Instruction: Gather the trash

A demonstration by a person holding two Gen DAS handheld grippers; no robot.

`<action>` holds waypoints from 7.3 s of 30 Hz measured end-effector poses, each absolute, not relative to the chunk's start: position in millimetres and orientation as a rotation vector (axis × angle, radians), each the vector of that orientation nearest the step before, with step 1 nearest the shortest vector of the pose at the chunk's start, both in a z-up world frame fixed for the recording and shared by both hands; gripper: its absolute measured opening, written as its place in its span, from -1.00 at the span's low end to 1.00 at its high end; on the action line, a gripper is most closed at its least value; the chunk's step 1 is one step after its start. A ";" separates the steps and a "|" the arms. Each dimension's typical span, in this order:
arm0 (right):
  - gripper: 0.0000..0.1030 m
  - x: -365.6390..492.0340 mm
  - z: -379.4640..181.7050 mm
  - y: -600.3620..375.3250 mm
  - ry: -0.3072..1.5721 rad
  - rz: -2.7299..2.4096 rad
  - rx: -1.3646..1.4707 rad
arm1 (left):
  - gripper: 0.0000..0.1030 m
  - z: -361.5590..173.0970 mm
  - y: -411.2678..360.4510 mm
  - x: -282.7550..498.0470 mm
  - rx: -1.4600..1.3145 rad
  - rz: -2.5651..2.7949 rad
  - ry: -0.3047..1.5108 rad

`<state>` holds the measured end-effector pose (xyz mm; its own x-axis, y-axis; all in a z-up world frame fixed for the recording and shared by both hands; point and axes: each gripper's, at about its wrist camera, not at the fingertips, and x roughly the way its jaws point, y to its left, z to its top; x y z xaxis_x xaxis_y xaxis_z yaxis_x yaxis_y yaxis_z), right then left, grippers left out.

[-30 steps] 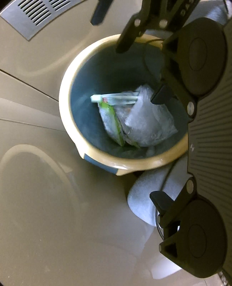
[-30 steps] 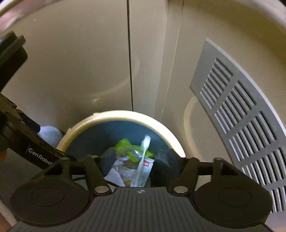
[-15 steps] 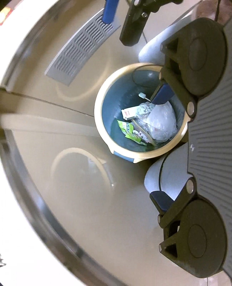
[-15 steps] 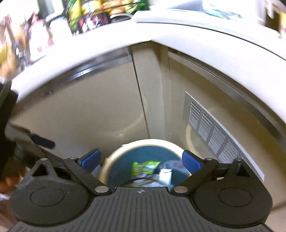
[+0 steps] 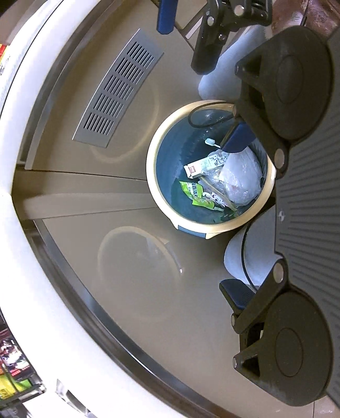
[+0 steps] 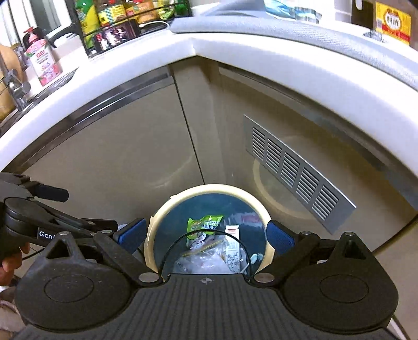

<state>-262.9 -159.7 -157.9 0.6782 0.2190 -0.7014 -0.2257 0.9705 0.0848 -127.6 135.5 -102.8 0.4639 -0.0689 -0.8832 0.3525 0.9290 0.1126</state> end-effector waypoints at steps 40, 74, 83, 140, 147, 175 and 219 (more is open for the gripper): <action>0.96 -267.2 -159.0 -152.1 0.790 0.259 -0.040 | 0.99 -90.1 143.4 -132.8 0.302 -0.216 1.012; 1.00 -184.5 -24.5 -220.4 0.419 0.156 0.173 | 0.99 22.9 132.6 -74.7 0.253 -0.200 0.724; 1.00 -85.4 -9.1 -244.5 0.393 -0.011 0.229 | 1.00 19.6 140.4 -55.6 0.250 -0.170 0.757; 0.50 38.9 -42.6 -322.5 0.484 -0.349 -0.016 | 1.00 72.4 -39.2 106.4 0.456 -0.301 0.540; 1.00 39.3 -50.4 -352.4 0.512 -0.364 0.157 | 1.00 59.6 -141.8 179.1 0.628 -0.447 0.402; 1.00 49.1 -49.0 -347.3 0.556 -0.379 0.096 | 1.00 -19.3 -228.8 330.9 0.413 -0.843 0.537; 1.00 50.1 -49.1 -346.6 0.557 -0.380 0.088 | 1.00 -16.1 -222.9 333.7 0.377 -0.858 0.578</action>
